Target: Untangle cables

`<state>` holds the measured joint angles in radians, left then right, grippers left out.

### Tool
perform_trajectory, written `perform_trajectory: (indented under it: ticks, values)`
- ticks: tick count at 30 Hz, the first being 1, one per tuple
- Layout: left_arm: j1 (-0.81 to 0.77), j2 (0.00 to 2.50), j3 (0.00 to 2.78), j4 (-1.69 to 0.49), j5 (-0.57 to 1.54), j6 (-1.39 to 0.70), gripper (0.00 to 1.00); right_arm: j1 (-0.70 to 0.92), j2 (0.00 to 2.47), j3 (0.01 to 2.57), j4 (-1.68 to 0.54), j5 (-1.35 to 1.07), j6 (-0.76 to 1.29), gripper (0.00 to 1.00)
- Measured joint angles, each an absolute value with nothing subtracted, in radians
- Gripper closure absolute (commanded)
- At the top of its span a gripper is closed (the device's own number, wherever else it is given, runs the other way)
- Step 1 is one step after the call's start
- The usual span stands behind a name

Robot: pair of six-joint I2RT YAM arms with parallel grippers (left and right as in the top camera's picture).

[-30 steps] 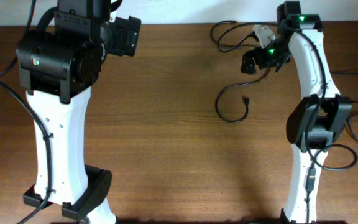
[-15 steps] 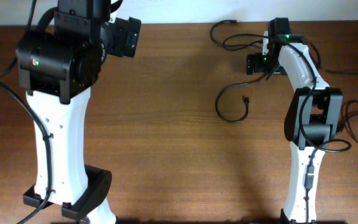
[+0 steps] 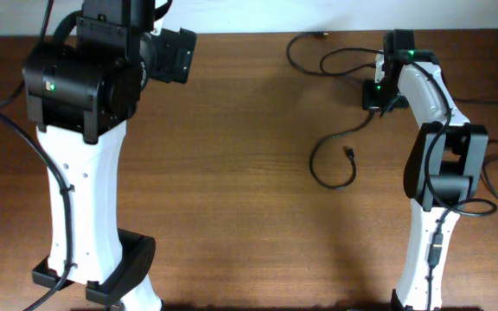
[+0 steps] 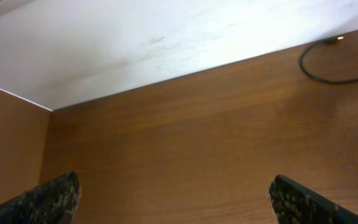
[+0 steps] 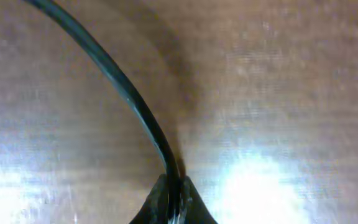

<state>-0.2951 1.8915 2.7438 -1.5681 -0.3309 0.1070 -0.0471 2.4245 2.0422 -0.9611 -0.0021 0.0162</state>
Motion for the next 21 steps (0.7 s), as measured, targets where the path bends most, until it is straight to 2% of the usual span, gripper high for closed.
perform_trajectory:
  ticks: [2, 5, 8, 10, 16, 21]
  values:
    - [-0.295, 1.892, 2.744, -1.567, -0.321, 0.107, 0.01, -0.047, 2.322, 2.032, -0.974, 0.001, 0.007, 0.96]
    - [-0.295, 1.912, 2.744, -1.568, -0.320, 0.107, 0.01, -0.047, 1.953, 2.036, -0.981, 0.004, -0.001, 0.96]
    - [-0.295, 1.972, 2.744, -1.566, -0.316, 0.107, 0.01, -0.049, 1.761, 2.040, -0.978, 0.150, 0.000, 0.96]
    - [-0.295, 1.986, 2.744, -1.536, -0.299, 0.107, 0.01, -0.093, 1.730, 2.040, -0.987, 0.236, 0.005, 0.96]
    - [-0.297, 1.971, 2.746, -1.523, -0.290, 0.108, 0.01, -0.455, 1.732, 2.040, -1.041, 0.221, 0.049, 0.96]
    - [-0.297, 1.971, 2.746, -1.523, -0.291, 0.108, 0.01, -0.524, 1.755, 2.038, -1.037, 0.136, 0.055, 0.96]
